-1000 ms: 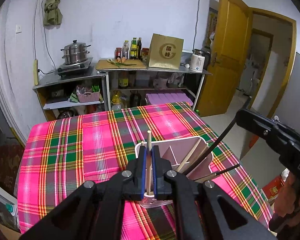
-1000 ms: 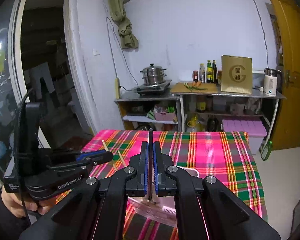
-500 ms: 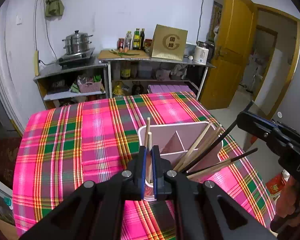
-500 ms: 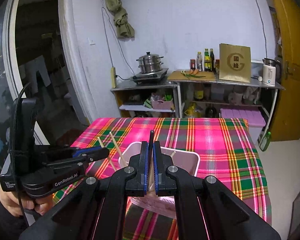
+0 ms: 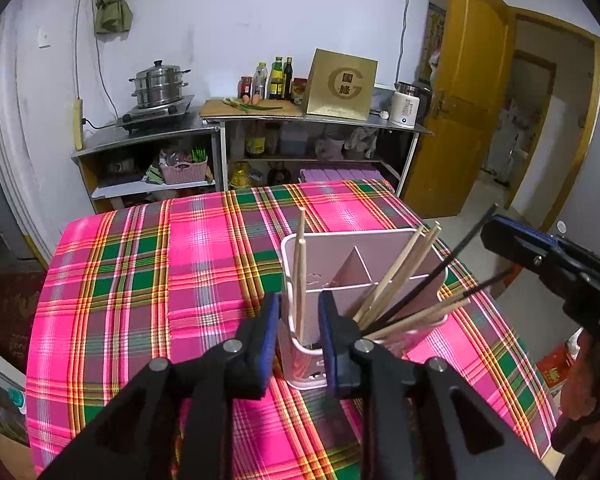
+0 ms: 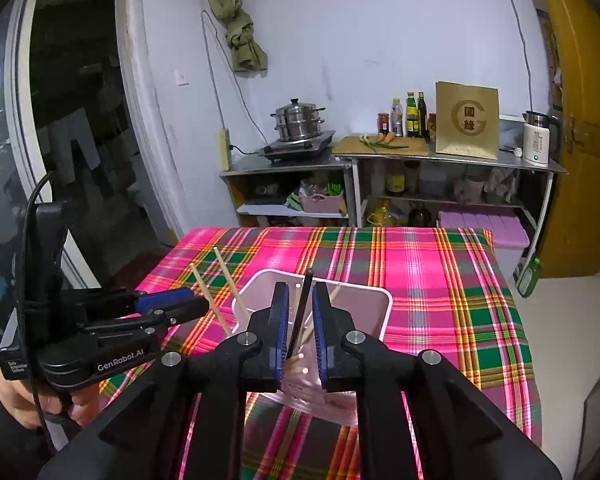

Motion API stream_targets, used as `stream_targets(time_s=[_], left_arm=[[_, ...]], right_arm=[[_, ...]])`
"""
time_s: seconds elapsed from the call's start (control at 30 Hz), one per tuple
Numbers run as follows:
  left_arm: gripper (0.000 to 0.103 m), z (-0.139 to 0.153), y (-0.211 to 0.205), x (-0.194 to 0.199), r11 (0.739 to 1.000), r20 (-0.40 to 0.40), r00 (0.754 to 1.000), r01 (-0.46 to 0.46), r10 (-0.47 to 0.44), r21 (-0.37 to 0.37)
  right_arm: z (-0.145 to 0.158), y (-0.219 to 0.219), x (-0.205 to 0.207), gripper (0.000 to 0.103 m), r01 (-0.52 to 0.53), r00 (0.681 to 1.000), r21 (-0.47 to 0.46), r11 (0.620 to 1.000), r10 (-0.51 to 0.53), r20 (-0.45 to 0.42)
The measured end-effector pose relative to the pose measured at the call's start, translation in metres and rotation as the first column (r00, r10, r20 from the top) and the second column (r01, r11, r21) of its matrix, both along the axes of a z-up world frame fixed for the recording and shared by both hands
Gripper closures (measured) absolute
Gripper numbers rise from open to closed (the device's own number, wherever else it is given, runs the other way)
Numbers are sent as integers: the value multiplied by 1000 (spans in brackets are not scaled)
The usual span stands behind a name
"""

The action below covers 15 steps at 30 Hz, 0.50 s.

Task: Organize utensils

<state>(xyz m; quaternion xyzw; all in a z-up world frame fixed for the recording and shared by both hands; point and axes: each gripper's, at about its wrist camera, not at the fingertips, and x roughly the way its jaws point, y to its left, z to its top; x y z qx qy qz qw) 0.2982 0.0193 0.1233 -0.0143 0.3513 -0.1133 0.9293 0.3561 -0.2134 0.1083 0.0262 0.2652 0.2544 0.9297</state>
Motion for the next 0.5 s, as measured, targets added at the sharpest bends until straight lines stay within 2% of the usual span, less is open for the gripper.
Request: stream_targets(time_s=[0.33,0.5], left_arm=[[76,-1,4,-49,1000,60,998,-3,3,-3],[68,-8,6,-86,1000,96,995,-21,22,-12]], right_arm=[[-6,-15,-44,88,-2,999,-5,1000,2,38],[-17,-25,-76,80,-2,999,-11,1000,2,47]])
